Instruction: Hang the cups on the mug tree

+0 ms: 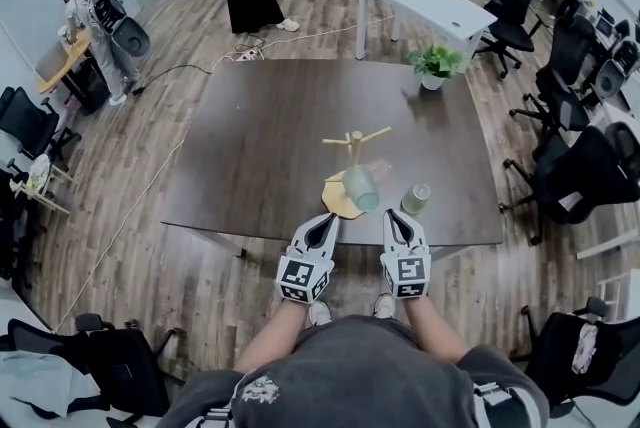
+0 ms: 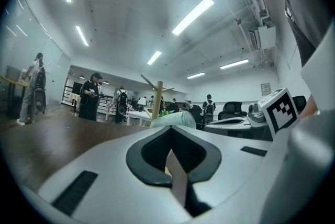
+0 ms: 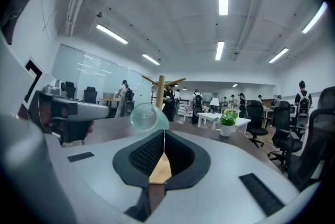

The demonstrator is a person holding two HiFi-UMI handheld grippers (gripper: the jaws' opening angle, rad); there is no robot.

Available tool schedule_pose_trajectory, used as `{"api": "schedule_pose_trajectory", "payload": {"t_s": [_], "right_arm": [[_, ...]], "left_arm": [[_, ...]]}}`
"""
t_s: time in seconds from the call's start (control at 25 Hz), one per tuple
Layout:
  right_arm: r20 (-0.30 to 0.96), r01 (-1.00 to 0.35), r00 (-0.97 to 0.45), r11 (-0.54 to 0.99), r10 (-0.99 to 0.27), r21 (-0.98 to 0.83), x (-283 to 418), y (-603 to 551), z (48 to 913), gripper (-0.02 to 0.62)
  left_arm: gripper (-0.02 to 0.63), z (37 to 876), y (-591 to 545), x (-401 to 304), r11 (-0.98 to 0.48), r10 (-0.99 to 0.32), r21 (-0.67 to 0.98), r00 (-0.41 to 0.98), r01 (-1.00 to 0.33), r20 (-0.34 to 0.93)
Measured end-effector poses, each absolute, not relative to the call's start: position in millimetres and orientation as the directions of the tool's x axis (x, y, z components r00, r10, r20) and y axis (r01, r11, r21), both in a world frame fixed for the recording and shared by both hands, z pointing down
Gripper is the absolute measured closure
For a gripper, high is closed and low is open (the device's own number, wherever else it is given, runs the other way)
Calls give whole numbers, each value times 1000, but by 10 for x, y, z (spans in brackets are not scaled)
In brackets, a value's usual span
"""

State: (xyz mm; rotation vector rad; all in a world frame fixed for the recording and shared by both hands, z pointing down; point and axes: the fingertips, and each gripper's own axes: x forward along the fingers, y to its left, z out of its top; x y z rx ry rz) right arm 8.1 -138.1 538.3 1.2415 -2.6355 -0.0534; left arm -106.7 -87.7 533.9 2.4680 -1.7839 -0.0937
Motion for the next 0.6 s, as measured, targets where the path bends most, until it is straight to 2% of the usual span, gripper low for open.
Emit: {"api": "schedule_pose_trajectory", "payload": {"t_s": [0.6], "right_arm": [[263, -738, -627, 667, -733, 102, 738, -1697, 5696, 566]], "left_arm": [[600, 5744, -1005, -329, -274, -951, 109, 286, -955, 114]]}}
